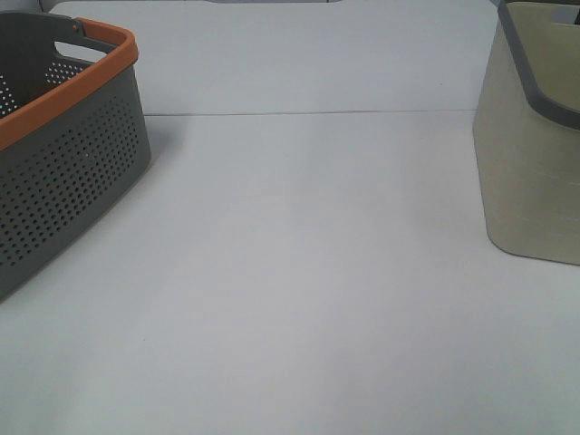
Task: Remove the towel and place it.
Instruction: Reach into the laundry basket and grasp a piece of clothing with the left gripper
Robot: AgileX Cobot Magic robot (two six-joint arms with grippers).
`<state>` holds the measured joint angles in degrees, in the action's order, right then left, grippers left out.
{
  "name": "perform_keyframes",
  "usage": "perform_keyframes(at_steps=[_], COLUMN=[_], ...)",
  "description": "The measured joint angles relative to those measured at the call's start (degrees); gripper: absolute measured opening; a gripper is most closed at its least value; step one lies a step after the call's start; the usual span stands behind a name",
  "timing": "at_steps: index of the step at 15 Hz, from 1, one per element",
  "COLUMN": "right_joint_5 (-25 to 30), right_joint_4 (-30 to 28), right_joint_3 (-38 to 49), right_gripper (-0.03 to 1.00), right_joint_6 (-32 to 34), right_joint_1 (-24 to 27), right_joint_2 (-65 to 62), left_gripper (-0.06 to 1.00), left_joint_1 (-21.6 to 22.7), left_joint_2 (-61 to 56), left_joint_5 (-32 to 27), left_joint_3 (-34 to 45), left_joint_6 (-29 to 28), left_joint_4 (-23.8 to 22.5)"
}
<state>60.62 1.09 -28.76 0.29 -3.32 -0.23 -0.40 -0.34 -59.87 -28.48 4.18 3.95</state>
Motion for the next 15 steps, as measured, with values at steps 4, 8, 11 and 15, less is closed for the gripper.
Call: perform_keyframes(at_steps=[4, 8, 11, 15], right_joint_5=[0.0, 0.0, 0.0, 0.0], right_joint_4=[0.0, 0.0, 0.0, 0.0], right_joint_3=[0.0, 0.0, 0.0, 0.0], right_gripper=[0.96, 0.96, 0.96, 0.96], right_joint_6=[0.0, 0.0, 0.0, 0.0], right_joint_1=[0.0, 0.0, 0.0, 0.0], right_joint_2=[0.0, 0.0, 0.0, 0.0], left_gripper=[0.99, 0.99, 0.99, 0.99], left_joint_1=[0.0, 0.0, 0.0, 0.0], left_joint_2=[0.0, 0.0, 0.0, 0.0], left_joint_5=[0.0, 0.0, 0.0, 0.0], left_joint_3=[0.0, 0.0, 0.0, 0.0], left_joint_6=[0.0, 0.0, 0.0, 0.0], left_joint_4=[0.0, 0.0, 0.0, 0.0])
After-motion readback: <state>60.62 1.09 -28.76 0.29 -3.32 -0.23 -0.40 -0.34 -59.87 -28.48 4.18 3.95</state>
